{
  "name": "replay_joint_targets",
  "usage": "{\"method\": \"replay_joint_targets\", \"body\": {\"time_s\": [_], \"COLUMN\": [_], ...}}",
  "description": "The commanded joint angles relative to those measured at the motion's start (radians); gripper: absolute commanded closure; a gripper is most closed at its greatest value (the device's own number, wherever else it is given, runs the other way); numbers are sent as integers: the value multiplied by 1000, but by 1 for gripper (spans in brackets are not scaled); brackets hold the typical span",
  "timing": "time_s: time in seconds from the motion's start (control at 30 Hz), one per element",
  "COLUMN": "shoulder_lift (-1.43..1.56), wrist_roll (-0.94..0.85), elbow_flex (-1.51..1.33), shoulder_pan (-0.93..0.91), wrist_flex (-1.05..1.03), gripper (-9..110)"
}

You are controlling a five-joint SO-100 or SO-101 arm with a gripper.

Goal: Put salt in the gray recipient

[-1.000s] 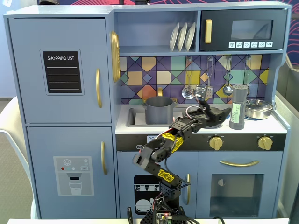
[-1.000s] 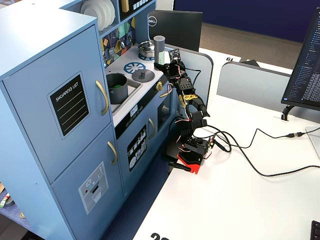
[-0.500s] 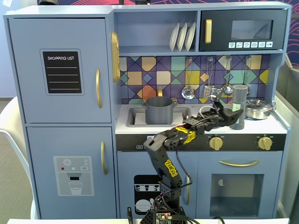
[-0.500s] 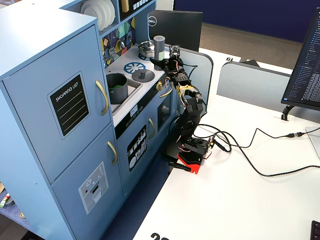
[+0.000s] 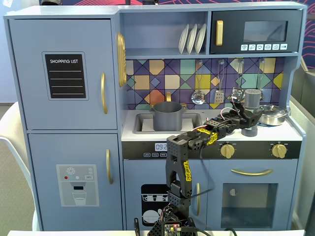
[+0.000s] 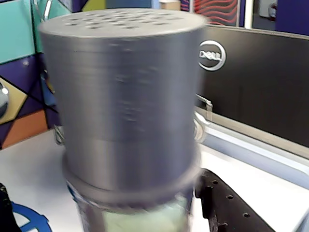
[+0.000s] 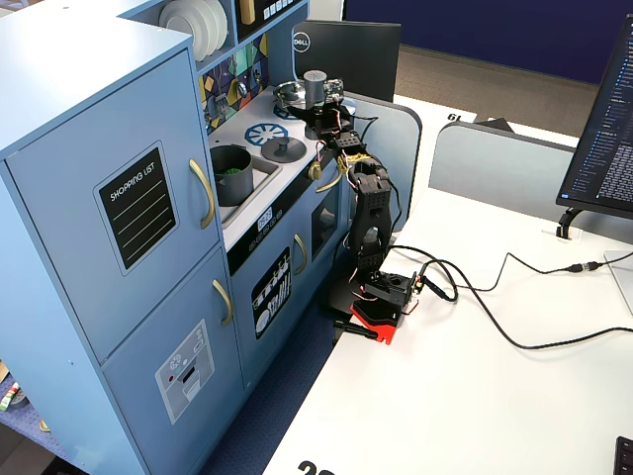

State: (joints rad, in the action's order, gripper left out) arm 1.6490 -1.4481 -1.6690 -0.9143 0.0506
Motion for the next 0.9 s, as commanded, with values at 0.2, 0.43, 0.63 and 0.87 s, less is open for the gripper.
{"method": "replay_joint_targets", "body": {"time_s": [0.2, 0.43, 0.63, 0.87], "shoulder_lift": [-60, 78, 319, 531], "wrist_roll": [-81, 64, 344, 870], "elbow_flex": [175, 137, 144, 186], "shoulder_pan": [28, 46, 160, 442], "wrist_flex": [43, -17, -204, -538], "gripper": [90, 101, 101, 101]}}
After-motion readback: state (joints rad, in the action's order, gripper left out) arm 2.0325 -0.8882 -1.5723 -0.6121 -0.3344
